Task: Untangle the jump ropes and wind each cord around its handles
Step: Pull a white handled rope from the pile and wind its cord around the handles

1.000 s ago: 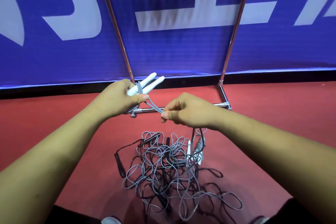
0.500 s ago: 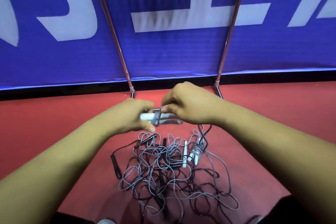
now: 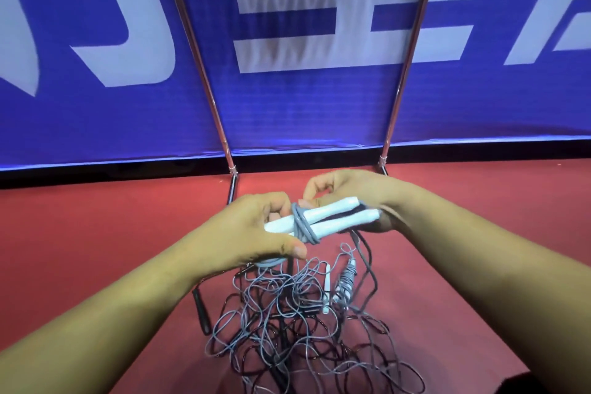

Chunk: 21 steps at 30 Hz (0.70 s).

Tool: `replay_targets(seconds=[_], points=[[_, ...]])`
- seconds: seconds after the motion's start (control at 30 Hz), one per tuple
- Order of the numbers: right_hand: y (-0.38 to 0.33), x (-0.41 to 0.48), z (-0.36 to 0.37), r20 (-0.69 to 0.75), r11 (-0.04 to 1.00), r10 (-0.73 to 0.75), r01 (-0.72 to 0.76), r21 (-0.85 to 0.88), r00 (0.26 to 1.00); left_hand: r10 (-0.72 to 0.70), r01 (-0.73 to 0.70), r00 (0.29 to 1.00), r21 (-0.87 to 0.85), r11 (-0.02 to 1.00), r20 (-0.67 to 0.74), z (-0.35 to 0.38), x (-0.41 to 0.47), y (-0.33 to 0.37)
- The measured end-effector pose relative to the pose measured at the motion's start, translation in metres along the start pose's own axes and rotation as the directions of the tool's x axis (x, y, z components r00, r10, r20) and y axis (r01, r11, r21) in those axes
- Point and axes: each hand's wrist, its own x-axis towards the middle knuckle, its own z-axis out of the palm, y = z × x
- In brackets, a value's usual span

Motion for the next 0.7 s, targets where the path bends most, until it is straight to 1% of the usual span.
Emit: replay_targets(seconds=[0.07,0.13,0.2,0.3,0.37,0.43,0.5,0.57,0.63,0.7], points=[[0.002,0.005,0.005,0.064,0.987,0.076,-0.084,0.137,0.995,0.001,-0.006,0.998,-0.083,0.997,-0.062,-0.003,0.0,-0.001],[0.003,0.006,0.013,0.094,0.973,0.078,-0.096,0.211,0.993,-0.003,-0.012,0.993,-0.125,0.992,-0.117,-0.007,0.001,0.0],[0.004,0.006,0.019,0.073,0.97,0.057,-0.073,0.233,0.996,-0.021,0.003,0.989,-0.124,0.992,-0.148,-0.01,0.003,0.001],[0.005,0.004,0.023,-0.015,0.977,0.003,0.0,0.212,1.0,-0.055,0.025,0.972,-0.129,0.991,-0.23,-0.015,0.006,0.001],[0.005,0.001,0.025,-0.064,0.989,-0.04,0.049,0.139,0.997,-0.078,0.051,0.962,-0.109,0.993,-0.262,-0.019,0.008,0.0],[0.003,-0.003,0.029,-0.1,0.996,-0.083,0.087,0.032,0.992,-0.111,0.084,0.963,-0.118,0.99,-0.245,-0.019,0.01,0.001],[0.001,-0.007,0.032,-0.109,0.994,-0.106,0.103,-0.03,0.988,-0.119,0.089,0.963,-0.131,0.987,-0.242,-0.017,0.013,0.0],[0.0,-0.011,0.035,-0.108,0.988,-0.129,0.119,-0.096,0.986,-0.099,0.071,0.954,-0.109,0.992,-0.282,-0.018,0.016,-0.005],[-0.002,-0.014,0.039,-0.109,0.973,-0.146,0.123,-0.196,0.983,-0.071,0.056,0.947,-0.059,0.997,-0.313,-0.023,0.016,-0.011],[-0.004,-0.016,0.041,-0.118,0.94,-0.154,0.108,-0.323,0.981,-0.017,0.041,0.957,0.077,0.996,-0.289,-0.028,0.016,-0.016]])
